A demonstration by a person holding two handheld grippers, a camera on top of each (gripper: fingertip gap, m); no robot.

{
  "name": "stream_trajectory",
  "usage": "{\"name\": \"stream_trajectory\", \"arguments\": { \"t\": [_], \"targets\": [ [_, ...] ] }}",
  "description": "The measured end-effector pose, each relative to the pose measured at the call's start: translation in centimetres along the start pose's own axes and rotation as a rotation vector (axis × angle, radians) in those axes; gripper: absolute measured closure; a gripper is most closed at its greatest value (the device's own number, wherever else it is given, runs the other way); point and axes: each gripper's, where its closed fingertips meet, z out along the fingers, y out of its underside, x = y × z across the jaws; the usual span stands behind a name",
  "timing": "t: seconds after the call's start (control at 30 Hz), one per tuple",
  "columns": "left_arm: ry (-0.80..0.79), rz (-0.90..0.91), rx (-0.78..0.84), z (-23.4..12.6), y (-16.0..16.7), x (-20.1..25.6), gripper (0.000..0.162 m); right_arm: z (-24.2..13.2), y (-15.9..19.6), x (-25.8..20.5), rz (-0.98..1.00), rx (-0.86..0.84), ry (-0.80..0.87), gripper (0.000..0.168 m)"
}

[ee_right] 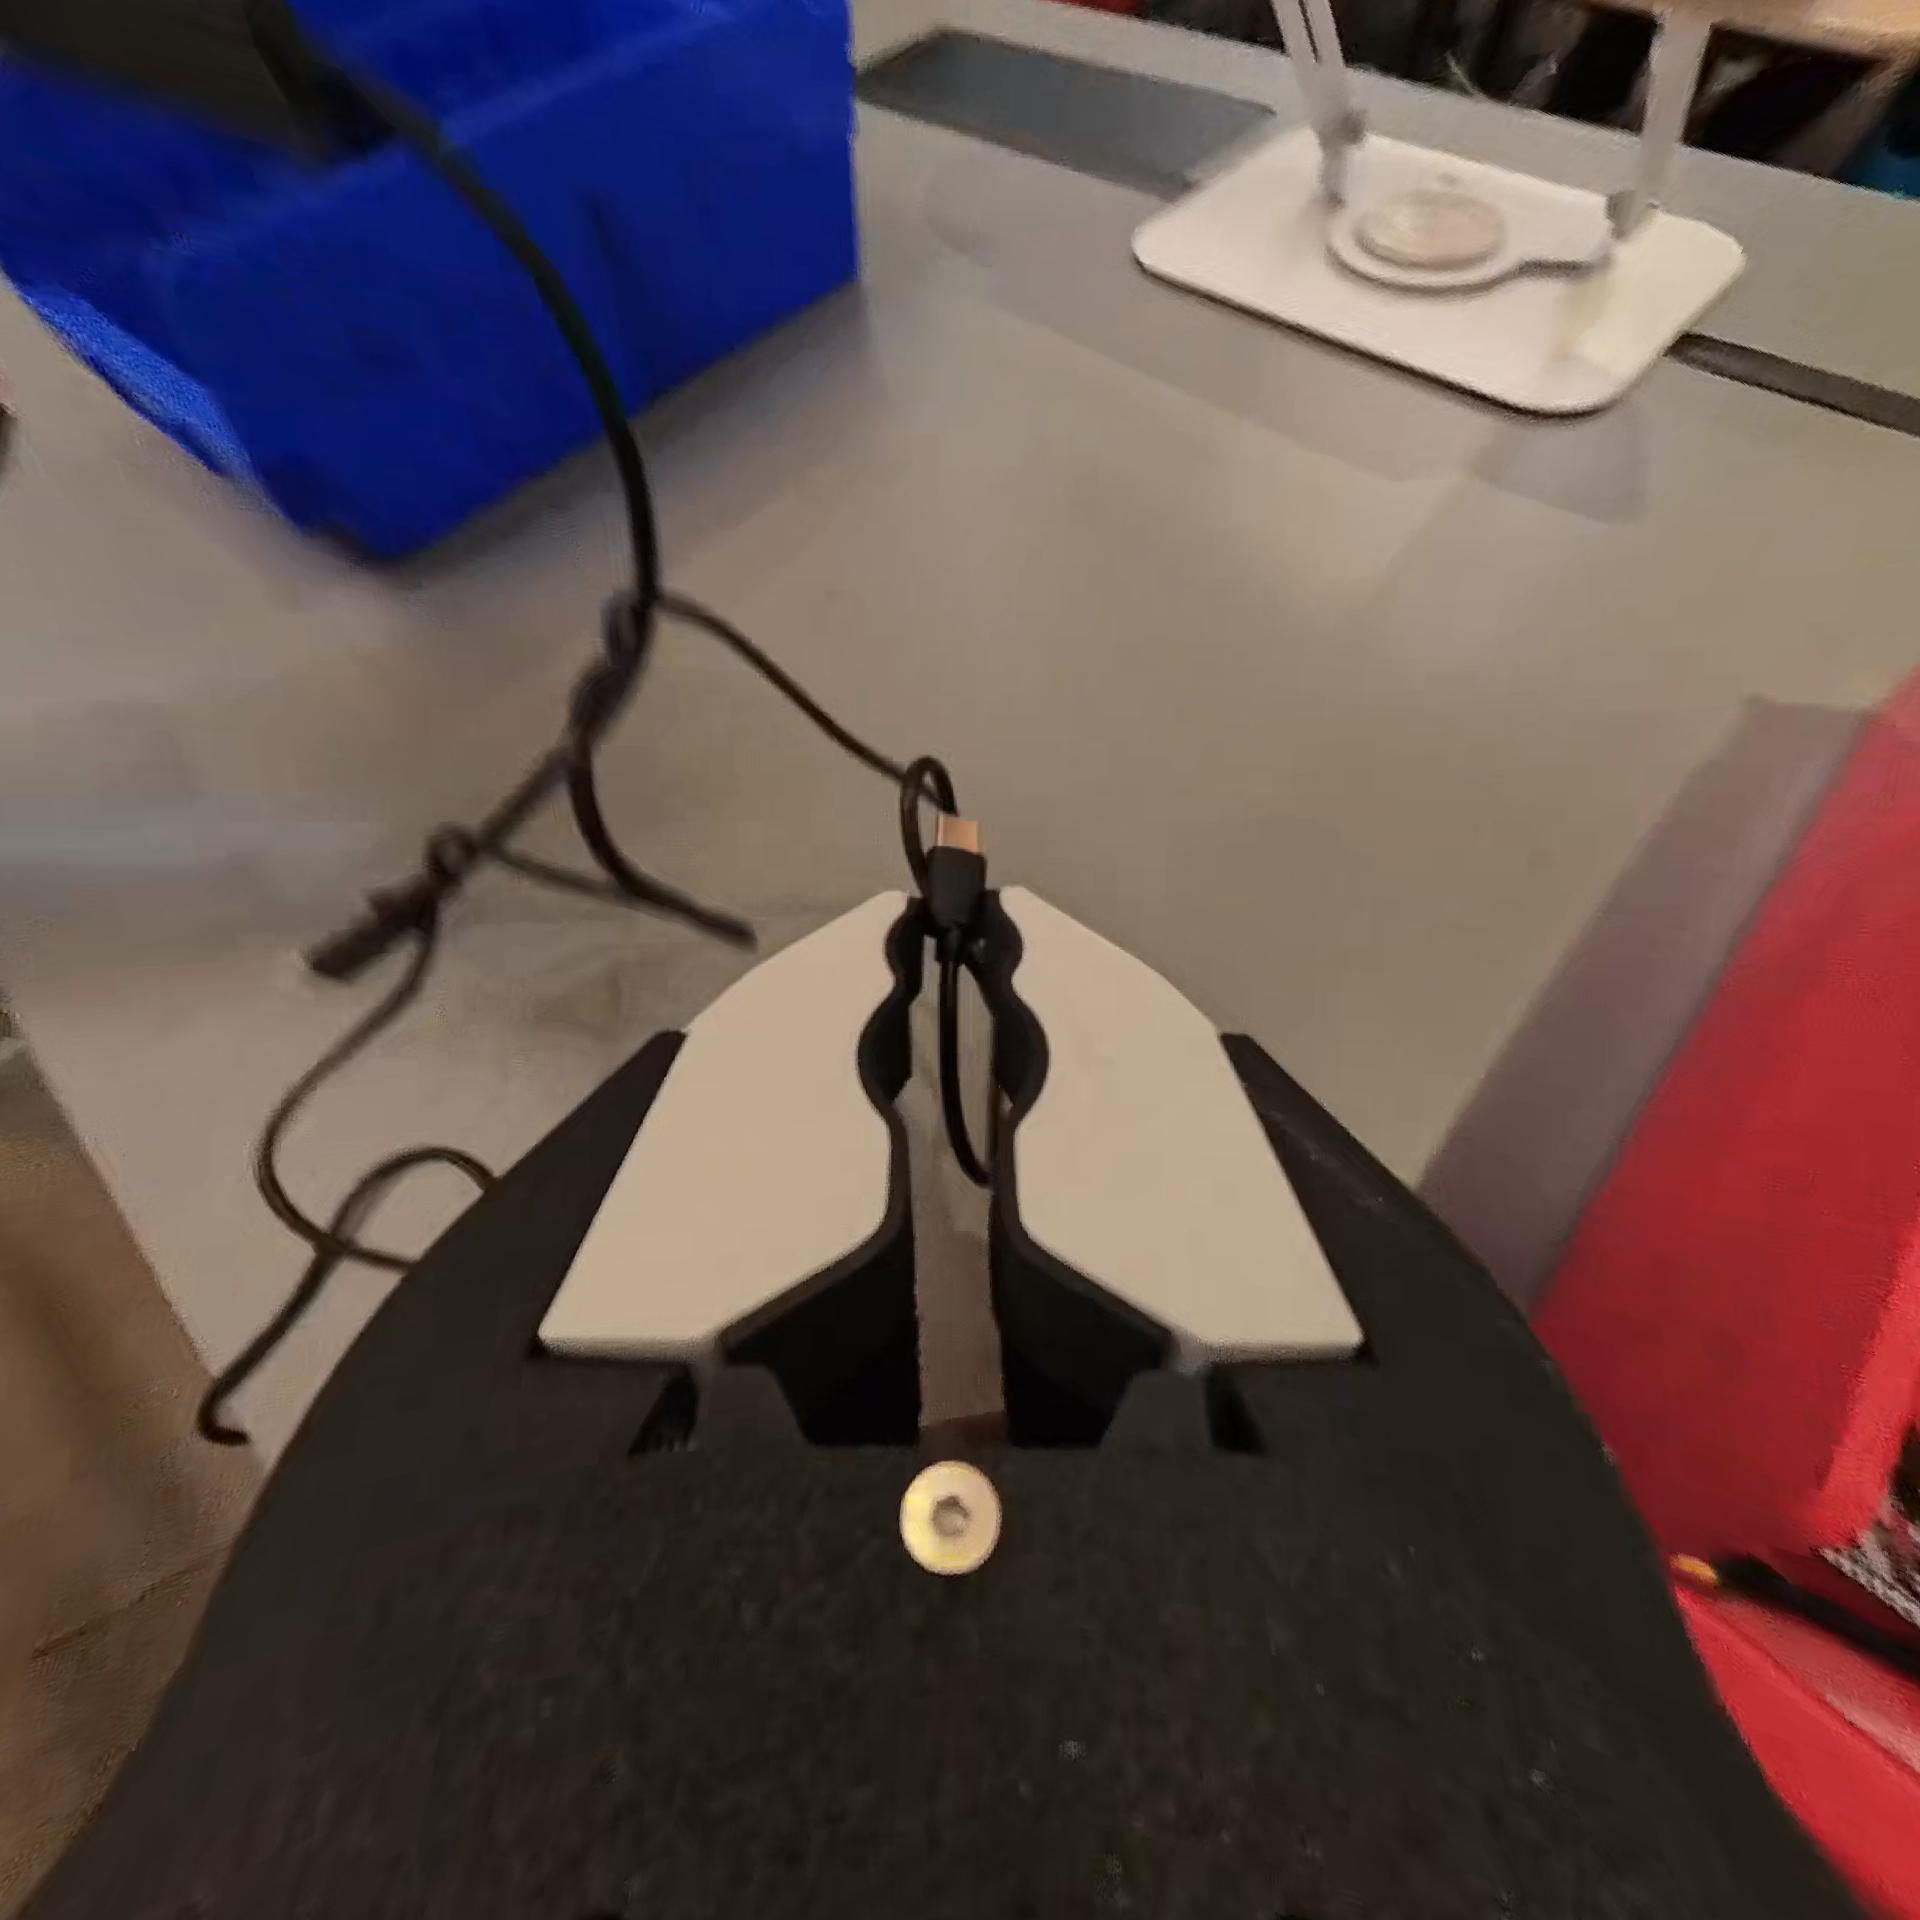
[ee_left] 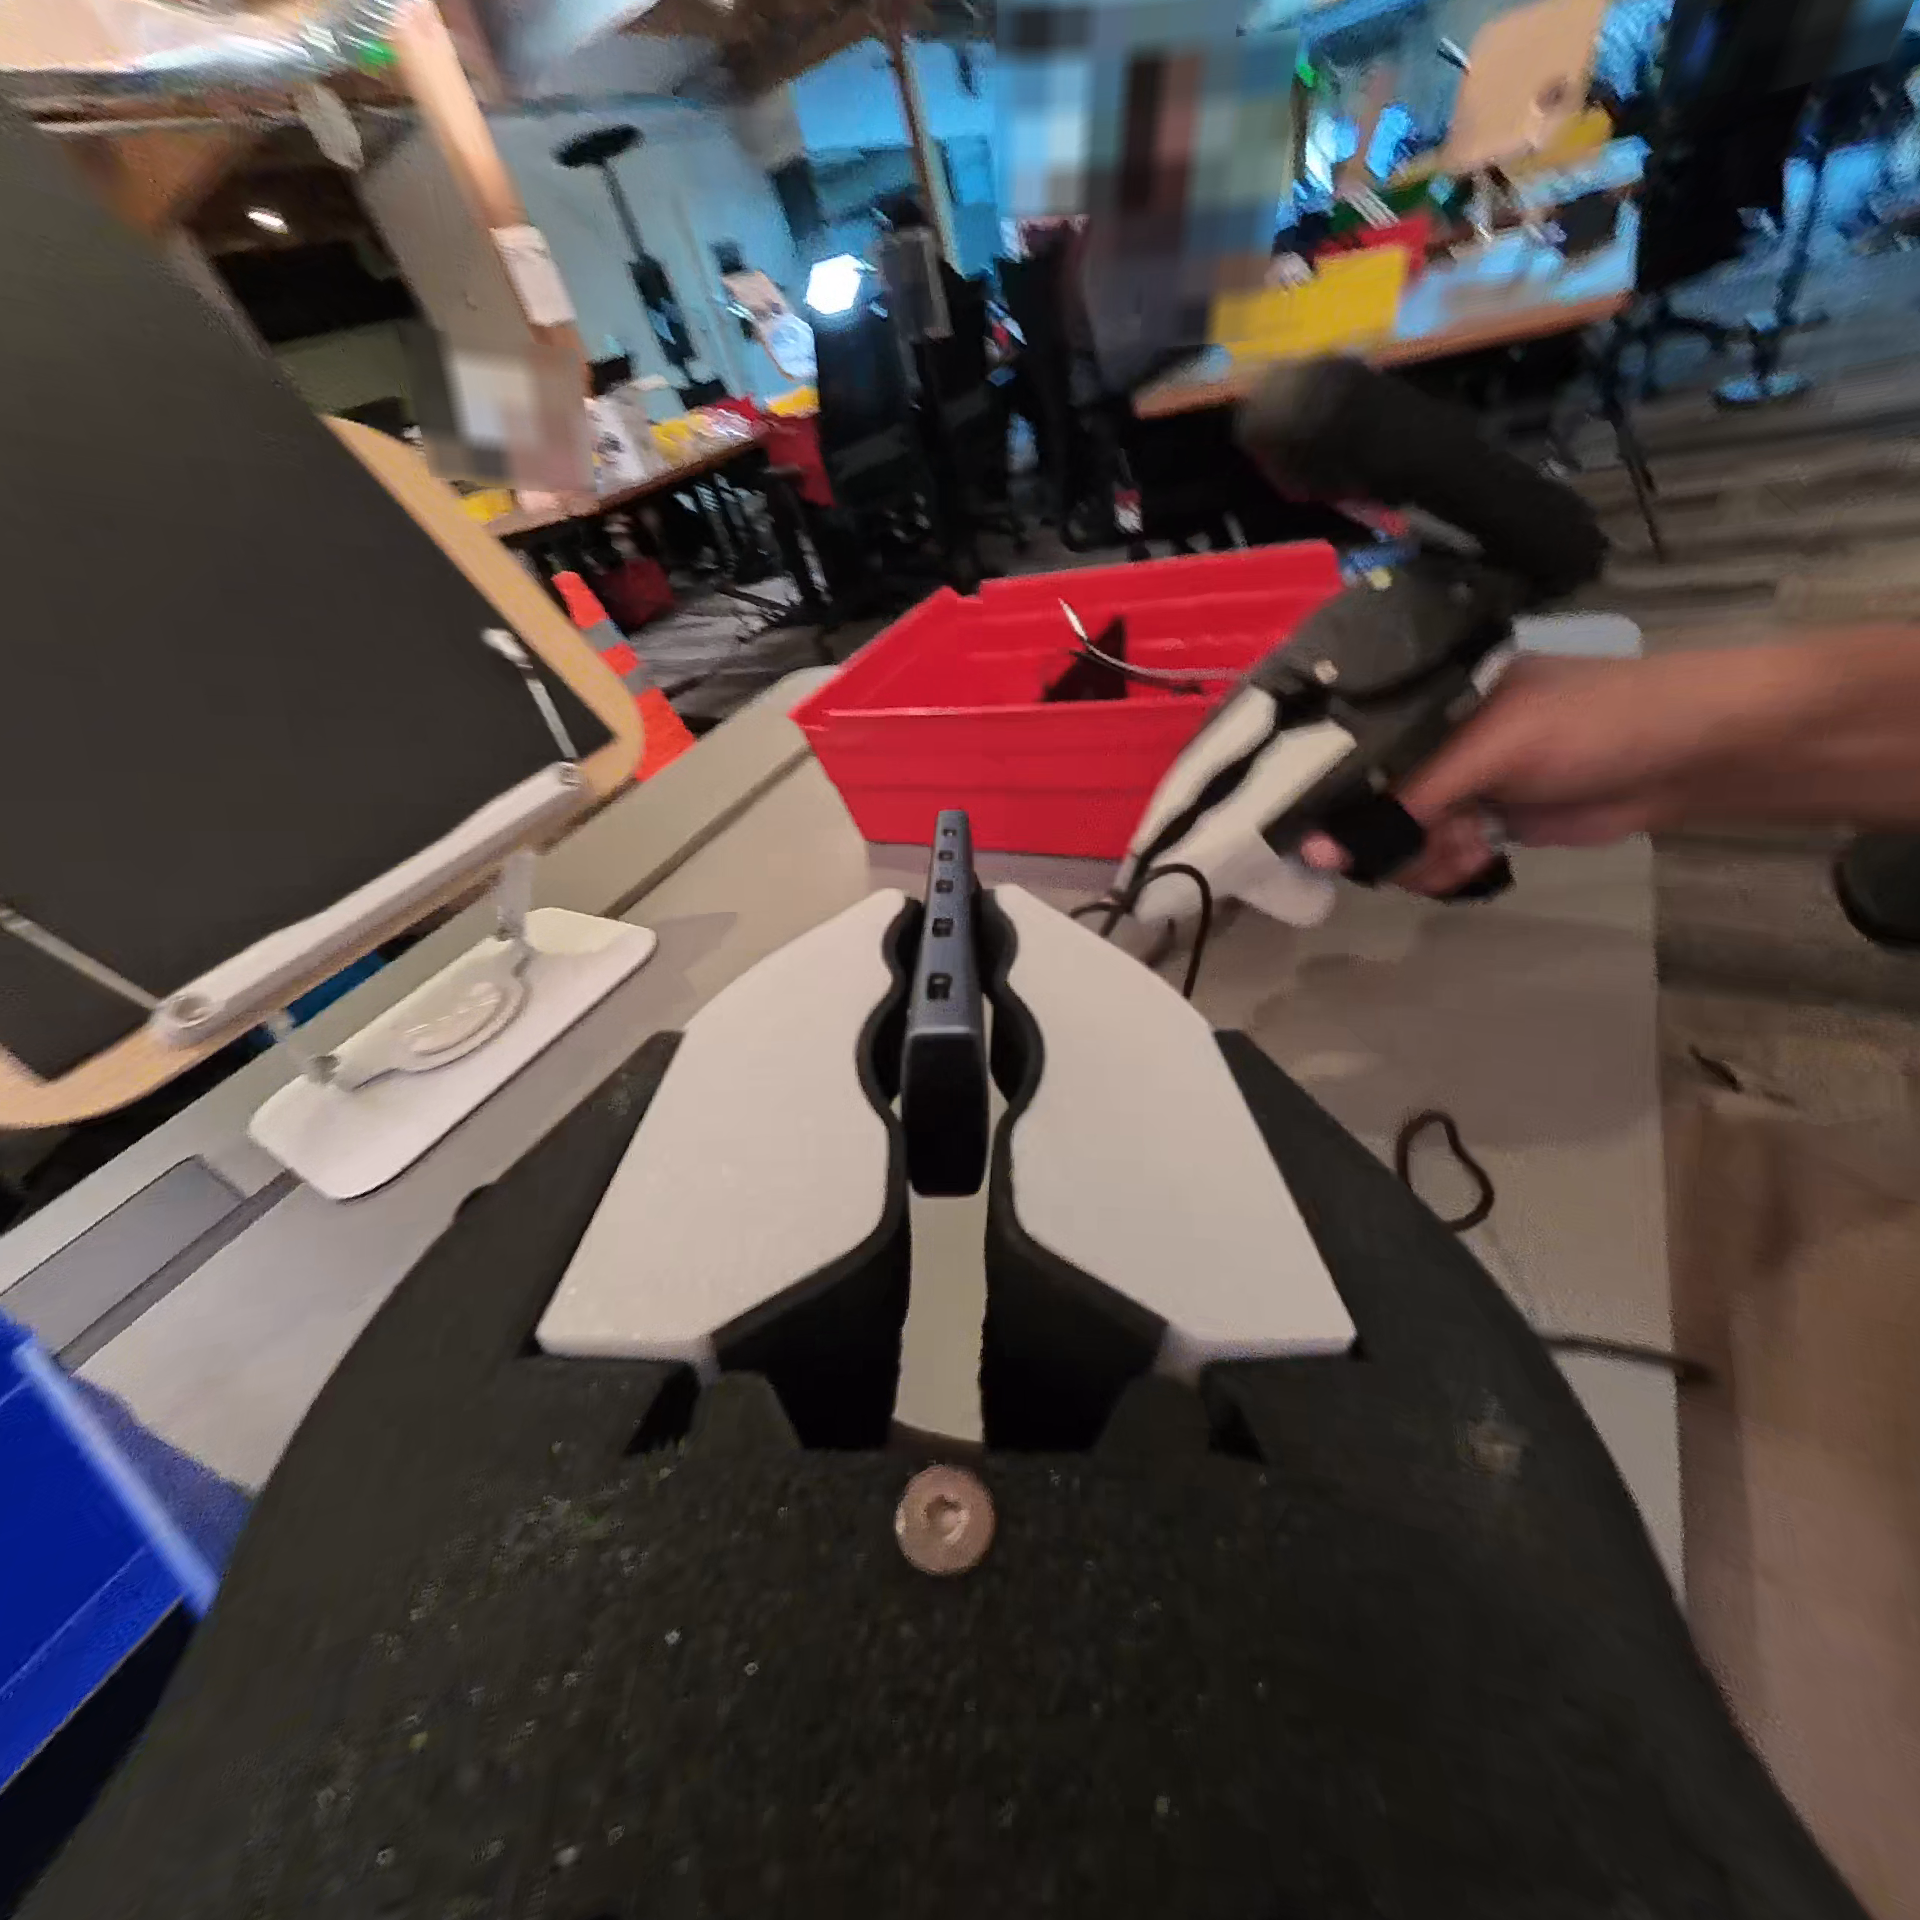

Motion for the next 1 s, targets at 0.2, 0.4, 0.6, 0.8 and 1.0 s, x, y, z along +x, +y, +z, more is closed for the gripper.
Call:
{"name": "stream_trajectory", "arguments": {
  "t": [0.2, 0.4, 0.6, 0.8, 1.0],
  "targets": [
    [-0.161, -0.034, 0.042, -1.3, -0.9, -3.3, 0.152, 1.1, 1.6, -2.4, -0.001, -0.074, -0.123, 0.141],
    [-0.129, -0.038, 0.085, -1.1, -2.0, -2.2, 0.152, -1.0, -3.7, -6.4, 0.09, 0.197, -0.374, 0.116],
    [-0.1, -0.027, 0.083, -0.5, -2.2, -0.8, 0.152, 0.6, -5.1, -6.5, -0.003, 0.228, -0.237, 0.142],
    [-0.114, -0.004, 0.062, 0.2, -2.1, 0.1, 0.152, 0.5, -2.8, -15.5, -0.363, 0.125, -0.428, 0.168],
    [-0.175, 0.028, 0.052, 0.1, -2.4, -0.4, 0.152, -1.7, 0.9, -20.8, -0.513, 0.028, -0.641, 0.168]
  ]
}}
